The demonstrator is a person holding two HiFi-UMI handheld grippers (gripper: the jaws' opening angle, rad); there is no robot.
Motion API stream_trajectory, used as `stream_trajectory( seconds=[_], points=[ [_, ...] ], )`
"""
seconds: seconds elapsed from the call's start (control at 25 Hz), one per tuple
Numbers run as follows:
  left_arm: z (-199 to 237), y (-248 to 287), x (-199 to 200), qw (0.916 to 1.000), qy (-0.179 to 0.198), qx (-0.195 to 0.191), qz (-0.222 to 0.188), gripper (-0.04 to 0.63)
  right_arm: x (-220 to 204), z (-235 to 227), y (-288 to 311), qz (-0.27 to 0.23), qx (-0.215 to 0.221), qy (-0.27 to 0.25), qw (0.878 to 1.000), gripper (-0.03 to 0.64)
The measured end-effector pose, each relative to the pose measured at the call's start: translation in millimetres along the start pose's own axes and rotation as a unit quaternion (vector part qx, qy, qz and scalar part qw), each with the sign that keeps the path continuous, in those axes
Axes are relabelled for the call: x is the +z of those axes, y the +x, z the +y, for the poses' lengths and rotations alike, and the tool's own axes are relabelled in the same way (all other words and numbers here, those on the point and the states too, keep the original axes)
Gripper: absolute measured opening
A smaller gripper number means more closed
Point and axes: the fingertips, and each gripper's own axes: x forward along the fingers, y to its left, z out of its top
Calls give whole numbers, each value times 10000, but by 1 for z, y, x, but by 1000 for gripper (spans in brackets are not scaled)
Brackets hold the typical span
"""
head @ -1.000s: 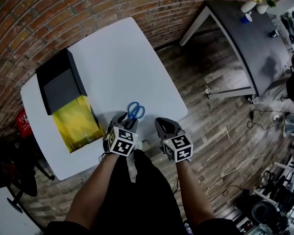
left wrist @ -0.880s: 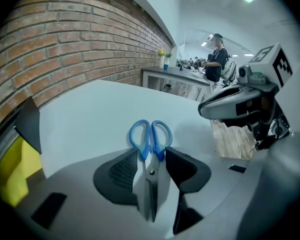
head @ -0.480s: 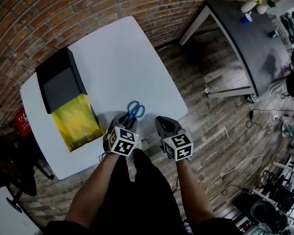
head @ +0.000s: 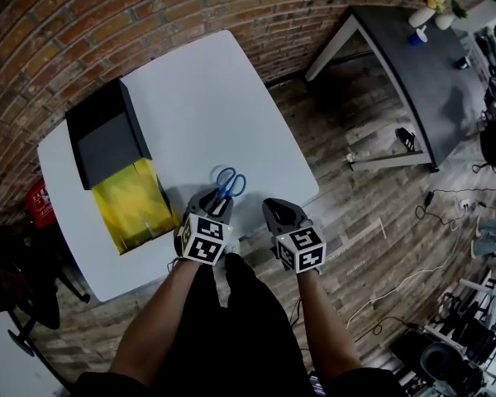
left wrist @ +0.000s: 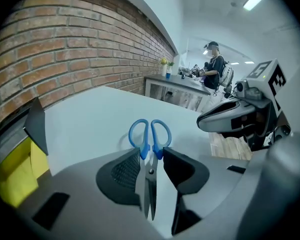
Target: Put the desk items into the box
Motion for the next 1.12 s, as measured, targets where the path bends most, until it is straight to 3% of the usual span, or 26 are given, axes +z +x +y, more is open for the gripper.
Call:
stream_trajectory(
  seconds=[0.8,1.12],
  points=[
    [46,-89,59,9922,-349,486,-1090,156,54,62,17,-319,459,-507,9971,25],
    [85,-129,52,9878,-455,835,-1234,156,83,108,31,-511,790,-710,9930,25]
  ],
)
